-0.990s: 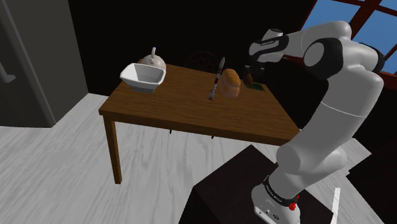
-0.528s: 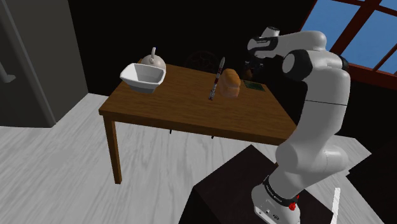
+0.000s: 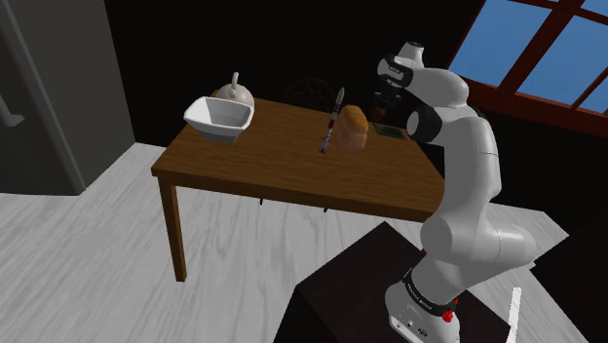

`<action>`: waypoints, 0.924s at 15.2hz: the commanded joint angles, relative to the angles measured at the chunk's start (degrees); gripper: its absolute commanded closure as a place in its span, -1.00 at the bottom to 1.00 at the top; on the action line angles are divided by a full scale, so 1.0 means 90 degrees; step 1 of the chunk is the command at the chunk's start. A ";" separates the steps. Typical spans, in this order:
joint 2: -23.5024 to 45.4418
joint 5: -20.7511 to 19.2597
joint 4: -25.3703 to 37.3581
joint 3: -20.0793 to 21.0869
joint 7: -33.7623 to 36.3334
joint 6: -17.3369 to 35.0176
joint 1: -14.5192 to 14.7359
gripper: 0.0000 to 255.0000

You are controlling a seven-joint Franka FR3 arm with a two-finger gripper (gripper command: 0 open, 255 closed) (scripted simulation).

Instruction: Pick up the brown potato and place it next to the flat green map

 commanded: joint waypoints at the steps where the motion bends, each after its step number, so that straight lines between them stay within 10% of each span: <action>1: -0.0065 0.0000 -0.0298 -0.0001 -0.0006 0.0236 0.0025 1.00; 14: -0.0096 0.0016 -0.1472 0.0007 -0.0028 0.1374 0.0100 1.00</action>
